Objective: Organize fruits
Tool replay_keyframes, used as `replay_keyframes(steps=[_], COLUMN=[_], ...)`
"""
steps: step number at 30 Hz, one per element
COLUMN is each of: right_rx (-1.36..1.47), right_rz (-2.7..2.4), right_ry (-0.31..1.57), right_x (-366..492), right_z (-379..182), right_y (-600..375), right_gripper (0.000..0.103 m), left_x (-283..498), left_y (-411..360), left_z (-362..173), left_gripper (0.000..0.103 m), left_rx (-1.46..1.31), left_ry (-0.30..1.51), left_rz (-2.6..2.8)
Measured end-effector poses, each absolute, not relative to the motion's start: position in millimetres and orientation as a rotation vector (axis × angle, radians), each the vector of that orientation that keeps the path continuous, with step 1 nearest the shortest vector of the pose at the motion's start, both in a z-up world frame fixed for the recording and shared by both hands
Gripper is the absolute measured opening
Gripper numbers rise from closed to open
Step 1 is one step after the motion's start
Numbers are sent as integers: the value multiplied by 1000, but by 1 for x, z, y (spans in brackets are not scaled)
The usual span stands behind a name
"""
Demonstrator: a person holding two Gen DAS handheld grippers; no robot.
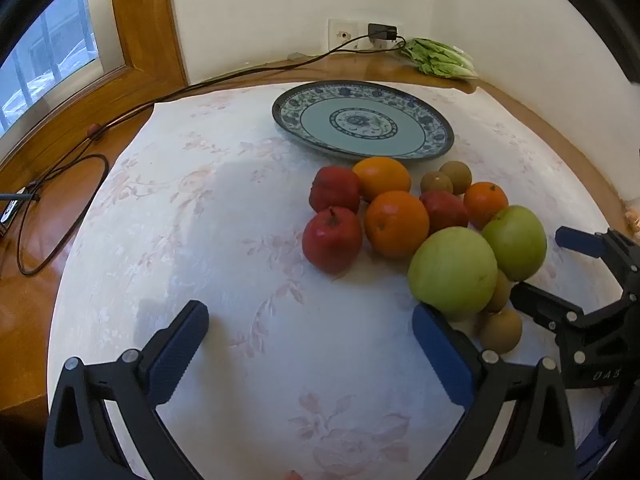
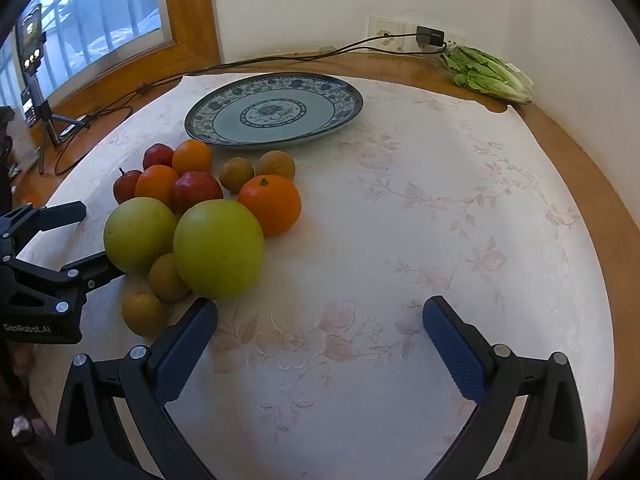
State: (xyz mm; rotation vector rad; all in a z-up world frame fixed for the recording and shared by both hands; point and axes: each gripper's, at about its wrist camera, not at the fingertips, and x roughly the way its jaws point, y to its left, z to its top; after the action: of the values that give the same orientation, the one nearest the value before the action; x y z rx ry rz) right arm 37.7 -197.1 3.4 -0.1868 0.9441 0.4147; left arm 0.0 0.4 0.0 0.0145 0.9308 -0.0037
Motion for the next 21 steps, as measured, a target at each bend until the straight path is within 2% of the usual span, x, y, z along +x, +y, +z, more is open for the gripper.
replay_keyframes(steps=[21], right_rx=[-189], right_rz=[413], right_ry=[939], right_x=[37], right_z=[4], right_y=[-197], right_gripper=[103], left_x=[0], left_y=[1], left_z=[0], left_gripper=[103], left_rx=[15], left_ry=[931], left_rz=[-3])
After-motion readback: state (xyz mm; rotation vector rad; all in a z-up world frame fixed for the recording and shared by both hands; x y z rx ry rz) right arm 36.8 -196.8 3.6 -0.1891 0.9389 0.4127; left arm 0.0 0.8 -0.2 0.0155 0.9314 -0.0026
